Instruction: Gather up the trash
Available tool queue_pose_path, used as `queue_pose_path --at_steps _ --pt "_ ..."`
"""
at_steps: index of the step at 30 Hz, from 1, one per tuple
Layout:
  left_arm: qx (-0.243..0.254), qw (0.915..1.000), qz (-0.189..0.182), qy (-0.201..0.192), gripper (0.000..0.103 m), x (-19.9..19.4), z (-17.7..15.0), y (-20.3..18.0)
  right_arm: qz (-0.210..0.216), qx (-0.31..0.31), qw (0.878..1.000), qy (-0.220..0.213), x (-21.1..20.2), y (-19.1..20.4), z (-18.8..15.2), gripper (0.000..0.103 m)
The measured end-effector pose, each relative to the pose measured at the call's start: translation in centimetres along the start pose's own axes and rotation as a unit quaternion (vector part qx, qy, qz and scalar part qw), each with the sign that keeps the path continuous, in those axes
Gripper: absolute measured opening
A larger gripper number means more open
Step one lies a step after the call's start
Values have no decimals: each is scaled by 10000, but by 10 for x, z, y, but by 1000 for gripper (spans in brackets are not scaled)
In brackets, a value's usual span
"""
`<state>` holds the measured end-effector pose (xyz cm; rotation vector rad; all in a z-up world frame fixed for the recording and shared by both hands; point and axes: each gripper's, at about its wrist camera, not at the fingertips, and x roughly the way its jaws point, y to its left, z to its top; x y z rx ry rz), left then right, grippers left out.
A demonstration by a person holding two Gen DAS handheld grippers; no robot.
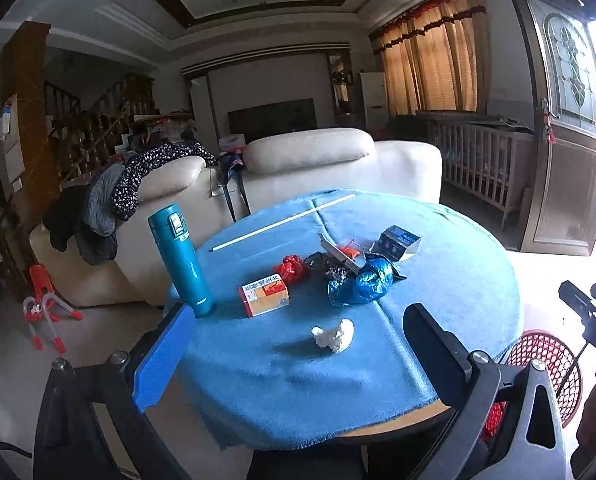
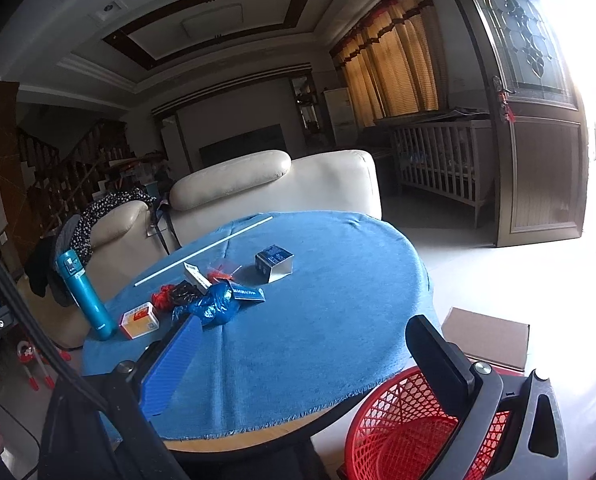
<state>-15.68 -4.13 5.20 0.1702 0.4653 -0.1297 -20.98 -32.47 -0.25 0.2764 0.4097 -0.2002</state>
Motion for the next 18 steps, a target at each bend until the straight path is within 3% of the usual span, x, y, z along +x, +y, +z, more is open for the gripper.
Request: queue_pose_path --at_steps 18 --pt "61 10000 -73 -17 103 4 0 -7 -14 42 9999 104 4 -3 -2 103"
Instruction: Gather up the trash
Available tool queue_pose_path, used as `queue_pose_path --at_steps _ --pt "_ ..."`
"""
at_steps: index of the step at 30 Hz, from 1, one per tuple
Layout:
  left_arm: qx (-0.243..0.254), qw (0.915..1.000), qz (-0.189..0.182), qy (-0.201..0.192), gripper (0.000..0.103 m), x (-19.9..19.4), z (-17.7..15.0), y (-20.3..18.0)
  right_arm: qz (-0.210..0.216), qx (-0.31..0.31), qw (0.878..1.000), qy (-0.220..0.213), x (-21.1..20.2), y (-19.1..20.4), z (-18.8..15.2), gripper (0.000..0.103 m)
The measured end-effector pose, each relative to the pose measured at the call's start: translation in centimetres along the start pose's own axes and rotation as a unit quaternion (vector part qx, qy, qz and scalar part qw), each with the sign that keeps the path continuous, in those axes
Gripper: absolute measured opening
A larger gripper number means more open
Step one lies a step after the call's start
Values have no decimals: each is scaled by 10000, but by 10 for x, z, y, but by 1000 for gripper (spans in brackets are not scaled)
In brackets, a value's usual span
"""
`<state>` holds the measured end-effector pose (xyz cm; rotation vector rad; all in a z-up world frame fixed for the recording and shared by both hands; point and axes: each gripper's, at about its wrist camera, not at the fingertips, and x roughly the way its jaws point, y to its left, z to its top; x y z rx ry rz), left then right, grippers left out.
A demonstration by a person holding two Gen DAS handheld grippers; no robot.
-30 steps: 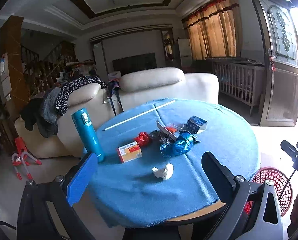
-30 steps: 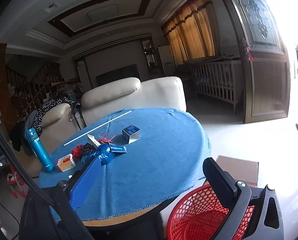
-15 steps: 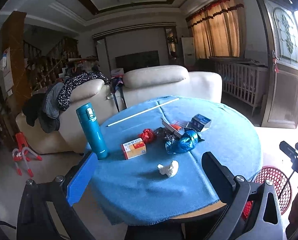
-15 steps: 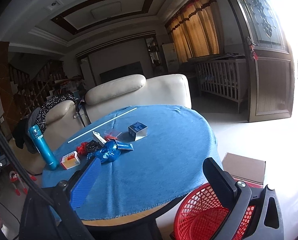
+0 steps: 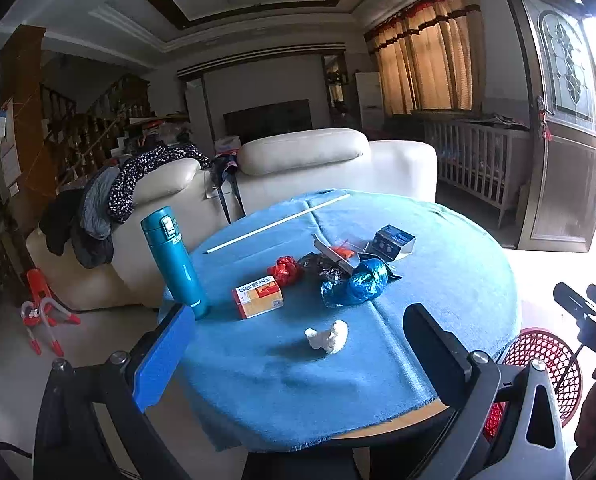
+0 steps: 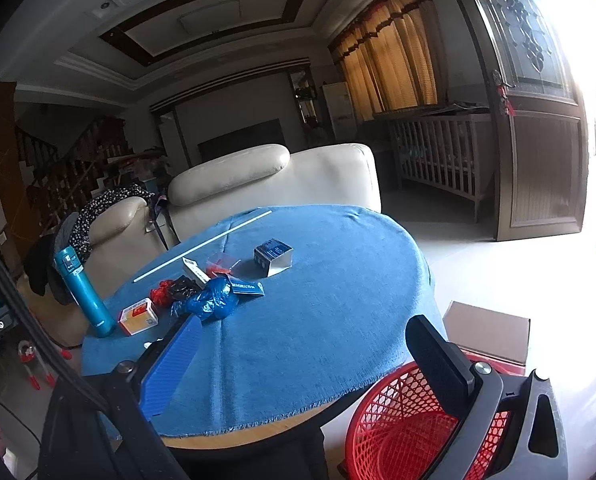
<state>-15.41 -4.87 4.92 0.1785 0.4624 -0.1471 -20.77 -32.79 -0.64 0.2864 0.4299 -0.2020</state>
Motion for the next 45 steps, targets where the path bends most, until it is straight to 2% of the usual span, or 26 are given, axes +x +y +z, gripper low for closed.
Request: queue_pose_path --at_steps 7,14,19,23,27,28,32,34,36,39,41,42,43,44,45 --pt "35 9999 -120 44 103 7 -2 -5 -70 -46 9999 72 5 -1 -2 103" --pt "-86 9992 -323 216 103 38 0 4 -159 -48 9993 331 22 -4 5 103" --pt "-134 9981 -254 545 103 70 -8 22 -12 58 9977 679 53 -3 22 103" --pt "-65 9978 48 664 103 94 -21 44 364 270 9936 1034 85 7 35 103" --pt "-52 9965 80 834 103 115 -35 61 968 496 9807 1625 136 26 43 103" --pt "-54 9961 30 885 103 120 -37 63 1175 642 9731 1874 156 32 43 103" --pt "-104 9935 -225 1113 103 141 -40 65 1493 1078 9488 2565 223 56 37 102" --pt "-147 9915 -331 1250 103 152 -41 64 1693 1451 9328 2832 257 71 30 98" --pt "-206 9898 -442 1339 103 160 -41 64 1670 1691 9217 3066 288 81 21 95" --pt "-171 9886 -514 1407 103 167 -43 63 1506 1958 9080 3384 330 98 8 85" --pt "-144 9875 -584 1458 103 170 -44 63 1306 2103 9014 3554 355 107 -1 73" --pt "-122 9868 -631 1485 103 171 -46 64 1275 2165 8957 3669 366 111 -7 62" --pt "-103 9864 -661 1502 103 172 -46 63 1303 2191 8896 3790 376 117 -14 58" --pt "-62 9858 -710 1521 103 173 -48 63 1358 2187 8882 3805 378 118 -16 54" --pt "-23 9853 -754 1530 103 175 -48 62 1393 2065 8956 3685 375 123 -17 53"
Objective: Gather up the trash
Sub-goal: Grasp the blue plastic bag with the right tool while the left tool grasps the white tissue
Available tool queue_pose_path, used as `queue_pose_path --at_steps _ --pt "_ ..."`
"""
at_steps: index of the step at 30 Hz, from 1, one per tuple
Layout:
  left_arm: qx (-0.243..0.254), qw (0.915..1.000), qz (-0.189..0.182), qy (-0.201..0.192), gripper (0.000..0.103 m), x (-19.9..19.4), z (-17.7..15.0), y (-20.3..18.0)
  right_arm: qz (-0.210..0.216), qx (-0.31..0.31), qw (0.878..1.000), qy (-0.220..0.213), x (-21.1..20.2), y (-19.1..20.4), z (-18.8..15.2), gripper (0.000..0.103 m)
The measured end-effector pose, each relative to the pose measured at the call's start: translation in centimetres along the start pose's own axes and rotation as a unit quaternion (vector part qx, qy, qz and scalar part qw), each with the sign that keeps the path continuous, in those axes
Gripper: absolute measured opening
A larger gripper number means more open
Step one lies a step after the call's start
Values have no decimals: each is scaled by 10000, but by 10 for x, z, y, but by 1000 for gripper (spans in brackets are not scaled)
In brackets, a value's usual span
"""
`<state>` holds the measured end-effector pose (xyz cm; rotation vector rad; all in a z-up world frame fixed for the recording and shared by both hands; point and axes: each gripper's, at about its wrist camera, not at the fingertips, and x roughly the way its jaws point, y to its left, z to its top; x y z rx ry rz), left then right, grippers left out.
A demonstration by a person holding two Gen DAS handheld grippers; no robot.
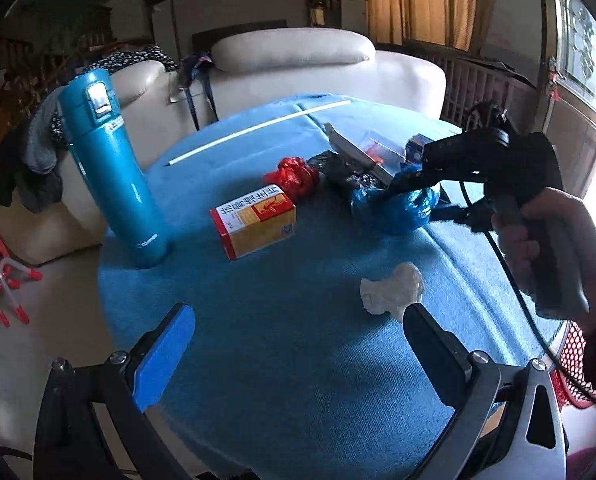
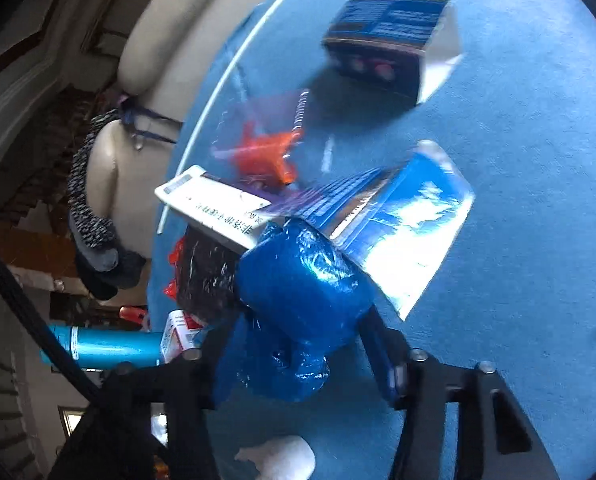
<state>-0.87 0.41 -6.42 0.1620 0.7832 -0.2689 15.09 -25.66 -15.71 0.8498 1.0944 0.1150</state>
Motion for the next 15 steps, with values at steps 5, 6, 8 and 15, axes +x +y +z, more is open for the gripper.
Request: queue_pose_path --at_steps 5,6,8,15 --pt "240 9983 -494 178 103 20 7 -16 -205 -836 9958 -311 -38 9 -20 52" --pt "309 9976 -586 209 103 25 9 -22 -237 -1010 9939 -379 -51 8 -27 52" --pt "429 9962 -706 283 103 40 12 -35 -298 -1279 9902 -477 -74 2 -38 52" --pt "481 9927 -929 596 76 85 17 -61 -288 -1635 9807 -1035 -152 -31 -72 52"
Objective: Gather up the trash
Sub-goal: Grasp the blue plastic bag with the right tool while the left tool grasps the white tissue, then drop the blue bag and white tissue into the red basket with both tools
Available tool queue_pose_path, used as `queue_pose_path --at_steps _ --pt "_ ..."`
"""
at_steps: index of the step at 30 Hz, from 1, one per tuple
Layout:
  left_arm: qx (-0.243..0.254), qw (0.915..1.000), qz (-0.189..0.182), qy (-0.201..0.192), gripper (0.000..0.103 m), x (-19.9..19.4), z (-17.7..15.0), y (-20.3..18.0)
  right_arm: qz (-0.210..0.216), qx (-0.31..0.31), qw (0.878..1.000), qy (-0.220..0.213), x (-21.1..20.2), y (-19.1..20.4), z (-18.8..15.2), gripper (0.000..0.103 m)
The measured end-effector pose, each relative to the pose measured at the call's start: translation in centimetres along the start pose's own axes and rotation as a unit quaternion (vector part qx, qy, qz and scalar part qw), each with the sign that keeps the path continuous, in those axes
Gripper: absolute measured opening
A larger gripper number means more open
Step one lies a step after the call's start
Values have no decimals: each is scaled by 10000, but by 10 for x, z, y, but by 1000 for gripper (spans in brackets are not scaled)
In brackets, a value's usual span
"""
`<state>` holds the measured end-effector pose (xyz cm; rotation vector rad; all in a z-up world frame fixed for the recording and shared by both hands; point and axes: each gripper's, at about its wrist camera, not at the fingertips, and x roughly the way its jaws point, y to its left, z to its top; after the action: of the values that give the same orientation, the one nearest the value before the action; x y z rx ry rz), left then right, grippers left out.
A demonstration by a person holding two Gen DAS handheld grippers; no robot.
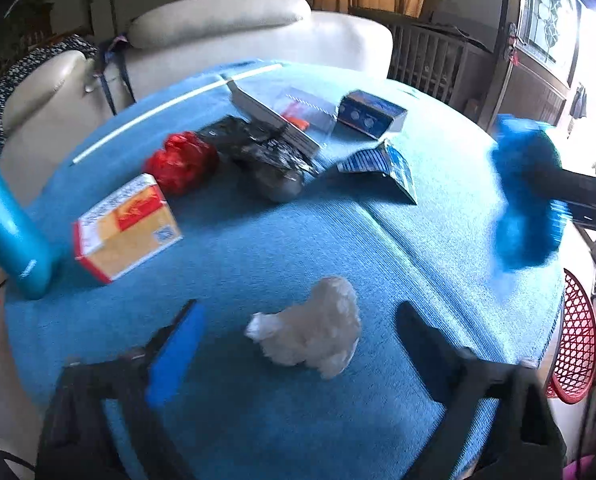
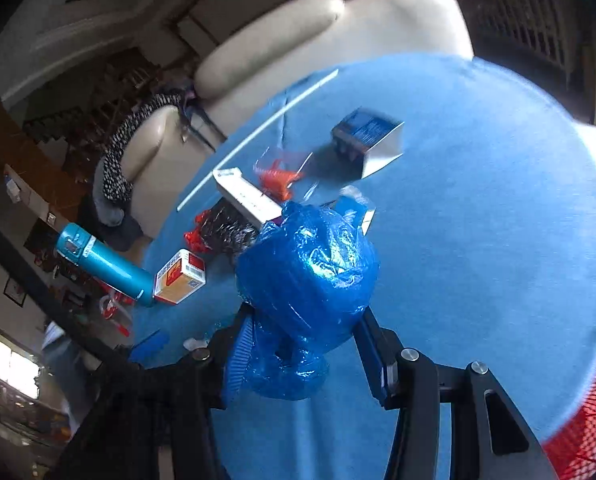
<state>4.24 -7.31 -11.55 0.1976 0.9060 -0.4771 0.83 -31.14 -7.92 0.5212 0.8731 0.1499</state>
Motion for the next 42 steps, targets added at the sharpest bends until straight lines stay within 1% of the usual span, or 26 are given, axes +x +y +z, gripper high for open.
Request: queue_pose_path --at_steps 1,2,3,4,6,9,11,12,15,17,20,22,24,25,27,28,29,30,31,34,36,40,42 --pt "17 9999 -64 88 52 4 0 -2 -43 -32 9999 -93 -11 -5 -5 52" --pt "49 9998 -110 176 44 8 -1 -3 -81 -39 9998 -183 -22 -11 -12 52" --pt "78 9997 -138 158 43 10 -2 -4 -81 -2 9996 -272 -33 -18 -18 52" --pt "101 9998 -116 108 38 8 -4 -6 -66 32 9994 -328 -40 -22 -21 52" --pt "165 9998 -92 67 34 5 -5 -10 -100 114 9986 -510 -63 -37 -34 52" --pt "159 9998 -134 53 32 -3 -6 -13 -308 116 9965 -763 -95 -54 -50 52" --pt "251 9996 -158 -26 32 -16 -4 -22 -433 124 9950 -890 -113 -62 -58 53" --pt "339 9991 -234 -94 32 -25 -2 -31 -518 119 9940 -957 -123 -67 -62 53" --pt "639 9961 -546 -265 32 -47 7 -67 -936 -20 9885 -1186 -161 -83 -73 53" --pt "932 9921 -758 -367 32 -61 12 -95 -1216 -101 9843 -1276 -182 -93 -78 54" --pt "1483 9811 -1161 -452 32 -77 14 -152 -1742 -195 9750 -1365 -211 -112 -88 55" --pt "1754 9728 -1461 -404 32 -81 14 -188 -2098 -318 9689 -1276 -225 -122 -94 55" --pt "1926 9651 -1750 -302 33 -79 16 -221 -2402 -433 9626 -1178 -234 -130 -100 56" --pt "1961 9624 -1862 -247 34 -80 15 -232 -2485 -469 9610 -1122 -237 -134 -103 57" --pt "2090 9549 -2106 -75 39 -76 13 -263 -2467 -474 9629 -982 -242 -143 -109 59" --pt "2152 9533 -2117 -41 54 -71 13 -273 -2428 -463 9646 -923 -243 -146 -112 60" --pt "2255 9506 -2132 2 62 -68 10 -285 -2374 -432 9666 -865 -244 -150 -115 61" --pt "2309 9490 -2146 2 69 -67 8 -292 -2301 -381 9688 -838 -245 -154 -117 68" --pt "2365 9472 -2166 -11 69 -66 5 -300 -2210 -322 9712 -825 -247 -158 -120 72" --pt "2439 9473 -2078 -31 69 -66 1 -304 -1899 -47 9773 -941 -256 -172 -124 72" --pt "2411 9509 -1940 -76 69 -64 3 -296 -1838 57 9772 -1066 -260 -175 -126 72" --pt "2149 9629 -1623 -153 69 -69 3 -257 -1603 222 9785 -1275 -259 -176 -125 72" --pt "1878 9730 -1325 -187 70 -71 4 -225 -1468 264 9805 -1280 -248 -173 -121 72"
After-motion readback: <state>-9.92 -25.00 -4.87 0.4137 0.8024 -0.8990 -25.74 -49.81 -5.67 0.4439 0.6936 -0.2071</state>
